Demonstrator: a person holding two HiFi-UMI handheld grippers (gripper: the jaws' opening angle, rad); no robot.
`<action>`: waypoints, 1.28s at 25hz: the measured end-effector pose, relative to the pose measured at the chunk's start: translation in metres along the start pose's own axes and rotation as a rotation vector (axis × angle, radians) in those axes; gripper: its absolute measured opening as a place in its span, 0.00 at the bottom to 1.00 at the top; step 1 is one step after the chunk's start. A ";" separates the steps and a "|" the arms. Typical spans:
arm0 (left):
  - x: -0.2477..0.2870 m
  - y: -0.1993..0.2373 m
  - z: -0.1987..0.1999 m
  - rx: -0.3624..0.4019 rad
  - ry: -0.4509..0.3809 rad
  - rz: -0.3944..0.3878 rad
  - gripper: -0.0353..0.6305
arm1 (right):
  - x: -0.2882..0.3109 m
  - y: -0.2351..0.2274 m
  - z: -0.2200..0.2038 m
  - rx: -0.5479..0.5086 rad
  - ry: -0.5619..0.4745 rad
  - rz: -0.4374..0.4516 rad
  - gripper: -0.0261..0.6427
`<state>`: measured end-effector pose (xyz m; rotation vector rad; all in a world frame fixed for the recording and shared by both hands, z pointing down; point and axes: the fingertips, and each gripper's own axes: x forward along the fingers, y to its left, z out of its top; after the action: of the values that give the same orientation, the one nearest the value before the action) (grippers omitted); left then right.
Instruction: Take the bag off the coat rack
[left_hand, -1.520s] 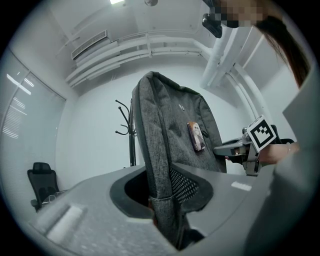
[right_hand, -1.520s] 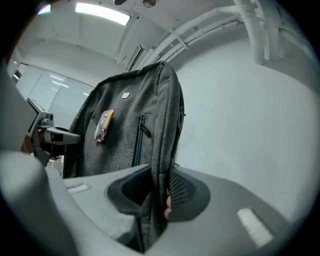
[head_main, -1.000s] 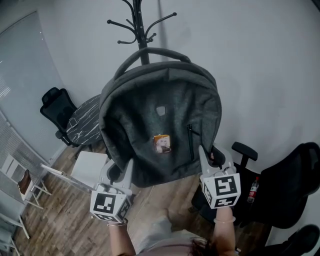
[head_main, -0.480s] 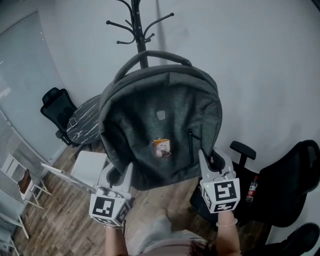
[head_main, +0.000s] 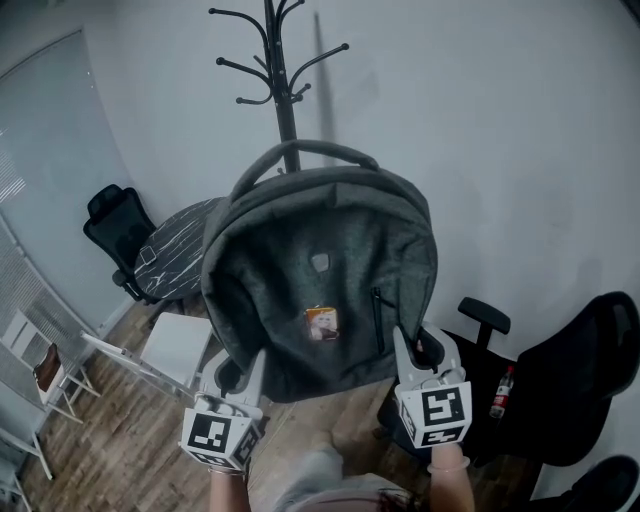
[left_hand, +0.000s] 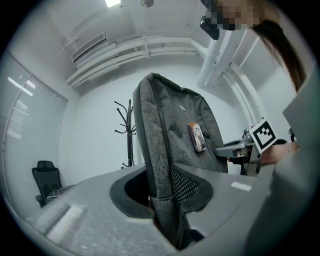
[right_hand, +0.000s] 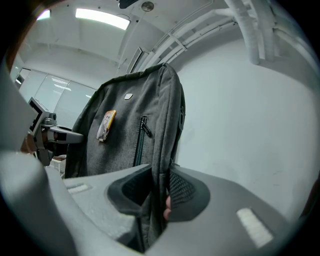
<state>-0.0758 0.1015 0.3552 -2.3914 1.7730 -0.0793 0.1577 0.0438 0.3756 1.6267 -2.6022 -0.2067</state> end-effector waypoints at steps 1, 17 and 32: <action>0.000 0.000 0.000 0.000 0.002 0.001 0.19 | 0.000 0.000 0.000 0.000 0.001 -0.001 0.16; 0.001 0.004 -0.010 -0.009 0.019 0.012 0.19 | 0.006 0.006 -0.012 -0.015 0.006 -0.005 0.16; 0.047 0.049 -0.016 -0.051 0.046 -0.028 0.19 | 0.062 0.011 -0.004 -0.019 0.086 -0.026 0.16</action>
<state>-0.1110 0.0416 0.3605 -2.4701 1.7828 -0.0944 0.1216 -0.0074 0.3803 1.6267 -2.5100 -0.1586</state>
